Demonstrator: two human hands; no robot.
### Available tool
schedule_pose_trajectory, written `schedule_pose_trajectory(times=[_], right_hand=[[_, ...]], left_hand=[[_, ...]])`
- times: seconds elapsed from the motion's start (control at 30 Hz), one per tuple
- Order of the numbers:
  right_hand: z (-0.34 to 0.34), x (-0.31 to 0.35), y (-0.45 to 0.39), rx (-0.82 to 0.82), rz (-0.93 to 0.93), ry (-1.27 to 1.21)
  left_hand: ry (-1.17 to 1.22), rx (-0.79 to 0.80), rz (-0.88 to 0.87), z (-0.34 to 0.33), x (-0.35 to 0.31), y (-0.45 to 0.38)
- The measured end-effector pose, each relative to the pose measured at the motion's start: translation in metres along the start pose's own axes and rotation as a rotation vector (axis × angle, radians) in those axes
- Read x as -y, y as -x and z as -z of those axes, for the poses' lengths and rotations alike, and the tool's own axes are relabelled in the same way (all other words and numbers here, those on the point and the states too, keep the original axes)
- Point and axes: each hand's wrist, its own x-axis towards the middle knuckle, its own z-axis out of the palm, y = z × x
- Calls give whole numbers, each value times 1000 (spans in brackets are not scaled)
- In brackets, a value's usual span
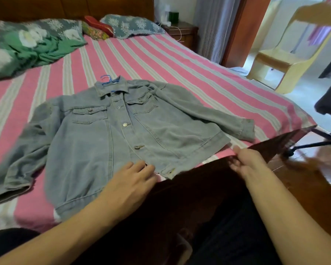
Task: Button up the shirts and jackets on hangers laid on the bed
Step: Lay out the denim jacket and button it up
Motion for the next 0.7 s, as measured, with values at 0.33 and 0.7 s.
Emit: schedule_pose_trajectory(times=[0.33, 0.7], right_hand=[[-30, -34, 16, -47, -29, -25], [-96, -125, 122, 634, 1354, 1344]], left_hand=[[57, 197, 409, -9, -23, 72], [75, 296, 1031, 28, 40, 211]])
